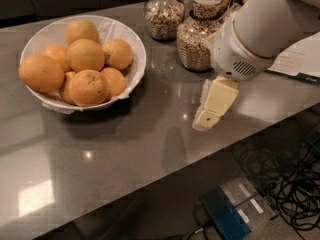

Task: Pick orange from white bowl

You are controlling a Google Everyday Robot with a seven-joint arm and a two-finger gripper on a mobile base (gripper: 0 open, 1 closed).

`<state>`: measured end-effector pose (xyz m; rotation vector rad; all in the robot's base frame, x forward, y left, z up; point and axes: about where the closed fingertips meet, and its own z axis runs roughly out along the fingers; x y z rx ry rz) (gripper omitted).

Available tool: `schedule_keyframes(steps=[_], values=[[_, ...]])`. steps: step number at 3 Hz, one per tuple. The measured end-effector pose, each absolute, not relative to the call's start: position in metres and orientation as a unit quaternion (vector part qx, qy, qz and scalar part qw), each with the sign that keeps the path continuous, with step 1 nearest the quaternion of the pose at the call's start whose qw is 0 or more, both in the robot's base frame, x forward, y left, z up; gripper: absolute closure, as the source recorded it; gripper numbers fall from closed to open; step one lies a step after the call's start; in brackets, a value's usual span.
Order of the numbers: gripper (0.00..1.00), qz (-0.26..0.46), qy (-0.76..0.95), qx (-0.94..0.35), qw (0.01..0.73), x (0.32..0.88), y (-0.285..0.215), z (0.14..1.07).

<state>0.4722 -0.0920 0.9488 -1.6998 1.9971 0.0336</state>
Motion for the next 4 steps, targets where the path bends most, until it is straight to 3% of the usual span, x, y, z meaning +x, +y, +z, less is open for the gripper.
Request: schedule_keyframes(steps=[2,4], values=[[0.0,0.048,0.713,-0.626,0.313,0.5,-0.012,0.943],[0.0,0.079,0.712,-0.612,0.334,0.501,0.012,0.936]])
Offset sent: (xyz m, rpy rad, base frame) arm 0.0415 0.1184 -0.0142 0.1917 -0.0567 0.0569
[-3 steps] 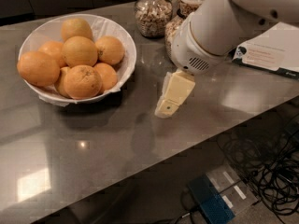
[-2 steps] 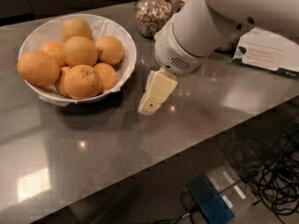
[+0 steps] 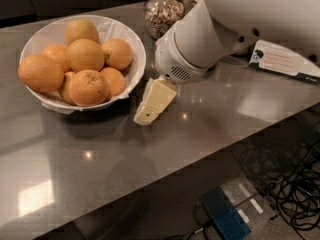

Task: Pick orange from white bowl

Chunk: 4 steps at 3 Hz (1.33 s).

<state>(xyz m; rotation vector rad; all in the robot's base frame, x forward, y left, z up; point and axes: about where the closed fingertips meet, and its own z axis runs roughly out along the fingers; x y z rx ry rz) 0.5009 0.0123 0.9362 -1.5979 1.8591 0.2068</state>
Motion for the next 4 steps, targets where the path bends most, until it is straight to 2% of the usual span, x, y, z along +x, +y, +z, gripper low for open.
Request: schedule_keyframes(steps=[1,2,4], values=[[0.0,0.125,0.71,-0.597,0.352,0.5,0.053,0.938],[0.0,0.162,0.723,-0.567,0.36,0.496,0.07,0.944],[0.0,0.192,0.726,-0.546,0.371,0.487,0.081,0.95]])
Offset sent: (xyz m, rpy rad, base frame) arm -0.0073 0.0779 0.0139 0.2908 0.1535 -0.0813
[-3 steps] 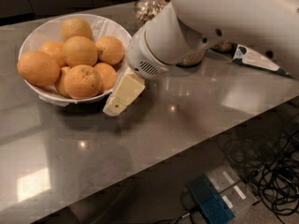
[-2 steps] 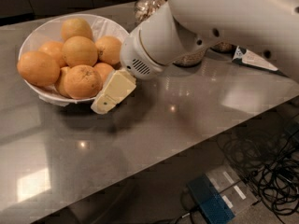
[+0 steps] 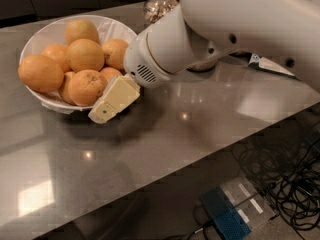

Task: Pick orange from white bowl

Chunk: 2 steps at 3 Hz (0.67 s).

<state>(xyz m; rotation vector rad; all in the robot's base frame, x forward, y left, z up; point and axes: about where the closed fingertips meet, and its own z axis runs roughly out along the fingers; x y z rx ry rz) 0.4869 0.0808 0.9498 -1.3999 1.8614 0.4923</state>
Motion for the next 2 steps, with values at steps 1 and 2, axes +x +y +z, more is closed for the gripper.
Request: schedule_keyframes(steps=[1,2], values=[[0.0,0.185,0.731,-0.538,0.377,0.4878,0.083,0.9491],[0.0,0.14,0.742,-0.52,0.401,0.4877,0.0926,0.9485]])
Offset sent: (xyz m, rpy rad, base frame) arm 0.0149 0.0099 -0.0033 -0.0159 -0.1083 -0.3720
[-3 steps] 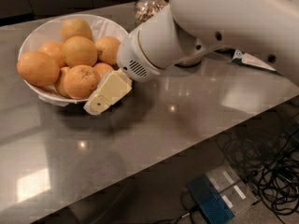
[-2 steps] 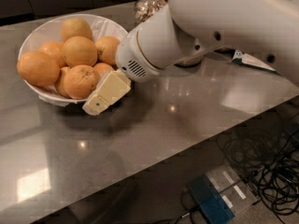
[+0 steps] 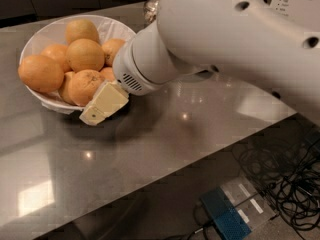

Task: Pick orange from white bowl

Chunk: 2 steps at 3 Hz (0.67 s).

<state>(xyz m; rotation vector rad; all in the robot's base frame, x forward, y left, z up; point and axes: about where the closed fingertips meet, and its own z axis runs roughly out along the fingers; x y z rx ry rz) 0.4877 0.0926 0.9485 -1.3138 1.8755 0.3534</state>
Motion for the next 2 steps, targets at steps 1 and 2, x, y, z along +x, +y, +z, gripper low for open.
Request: schedule_keyframes(steps=[1,2], values=[[0.0,0.089,0.746,-0.499,0.433,0.4948,0.1008,0.9534],[0.0,0.077,0.76,-0.466,0.447,0.5,0.1057,0.9539]])
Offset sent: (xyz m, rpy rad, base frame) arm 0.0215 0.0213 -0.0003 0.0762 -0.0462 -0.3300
